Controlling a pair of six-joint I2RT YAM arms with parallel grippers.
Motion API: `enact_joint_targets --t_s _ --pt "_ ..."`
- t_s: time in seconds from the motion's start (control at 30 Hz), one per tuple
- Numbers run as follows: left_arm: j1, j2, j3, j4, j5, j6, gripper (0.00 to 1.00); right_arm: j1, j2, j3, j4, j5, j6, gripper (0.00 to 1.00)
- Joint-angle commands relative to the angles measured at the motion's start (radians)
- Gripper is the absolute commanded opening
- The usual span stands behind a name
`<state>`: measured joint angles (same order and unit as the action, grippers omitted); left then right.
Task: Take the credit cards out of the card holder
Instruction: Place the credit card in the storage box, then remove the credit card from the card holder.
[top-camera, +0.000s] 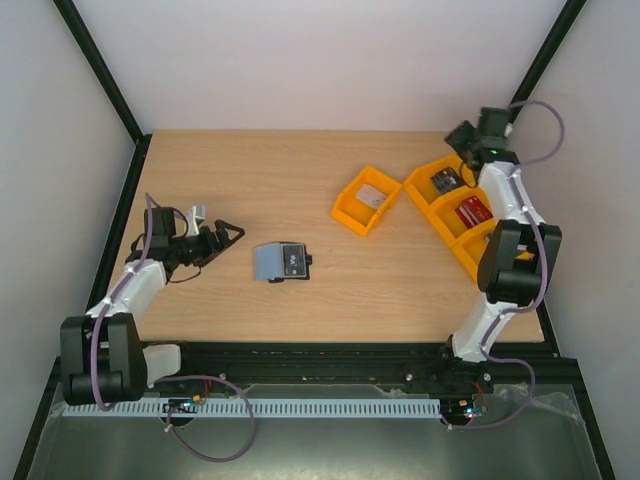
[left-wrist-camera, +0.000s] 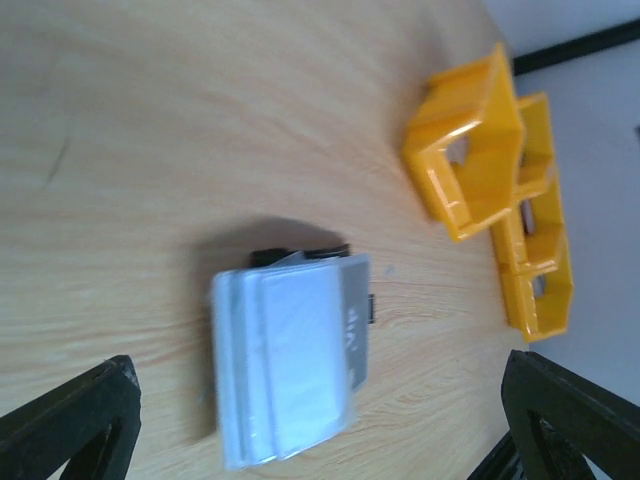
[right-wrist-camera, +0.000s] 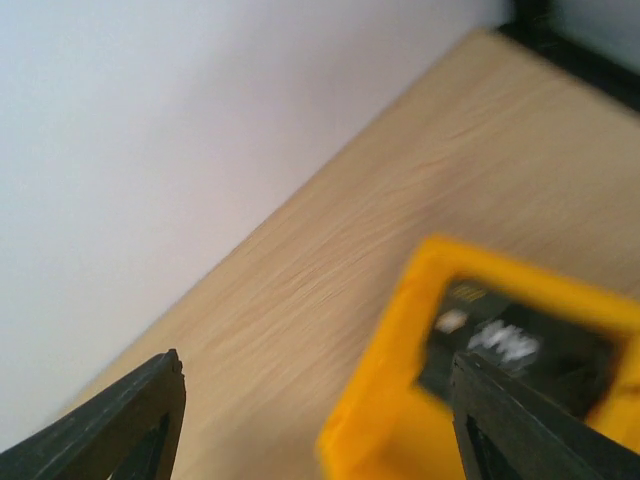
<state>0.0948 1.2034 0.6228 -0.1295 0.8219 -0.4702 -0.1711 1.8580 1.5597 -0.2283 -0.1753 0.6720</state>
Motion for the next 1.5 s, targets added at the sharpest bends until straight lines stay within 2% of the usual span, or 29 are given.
enact_joint_targets --t_s 0.0,0.2,0.33,0.43,0.5,0.67,1.07,1.17,1.23,1.37,1.47 --pt "0.003 0.032 -0.076 0.113 -0.089 -0.12 0.99 0.21 -0.094 -0.033 -0.146 -0.082 -0.131 0.71" --pt "-0.057 0.082 -0.149 0.157 -0.081 -0.134 0.99 0.558 -0.166 -0.214 -0.169 -0.191 -0.12 0.69" --pt "-0.144 0.14 -0.157 0.175 -0.09 -0.109 0.99 0.768 -0.133 -0.289 -0.178 -0.212 -0.086 0.67" --pt "-0.17 0.17 -0.17 0.201 -0.088 -0.114 0.99 0.872 -0.075 -0.322 -0.17 -0.222 -0.065 0.67" --pt "-0.188 0.181 -0.176 0.21 -0.098 -0.108 0.99 0.91 -0.034 -0.358 -0.14 -0.209 -0.043 0.67" --pt "-0.214 0.226 -0.181 0.263 -0.085 -0.149 0.99 0.949 0.053 -0.376 -0.052 -0.296 -0.004 0.62" --pt "-0.299 0.366 -0.133 0.282 -0.132 -0.14 0.98 0.955 0.095 -0.426 0.088 -0.346 0.066 0.47" --pt "-0.299 0.405 -0.086 0.221 -0.175 -0.125 0.85 0.954 0.097 -0.413 0.076 -0.352 0.054 0.45" --pt "-0.298 0.411 -0.077 0.212 -0.179 -0.121 0.68 0.955 0.09 -0.413 0.073 -0.348 0.049 0.45" --pt "-0.299 0.384 -0.109 0.266 -0.136 -0.136 0.26 0.955 0.075 -0.438 0.095 -0.361 0.055 0.44" --pt "-0.299 0.361 -0.112 0.277 -0.121 -0.118 0.05 0.954 0.073 -0.444 0.104 -0.374 0.051 0.45"
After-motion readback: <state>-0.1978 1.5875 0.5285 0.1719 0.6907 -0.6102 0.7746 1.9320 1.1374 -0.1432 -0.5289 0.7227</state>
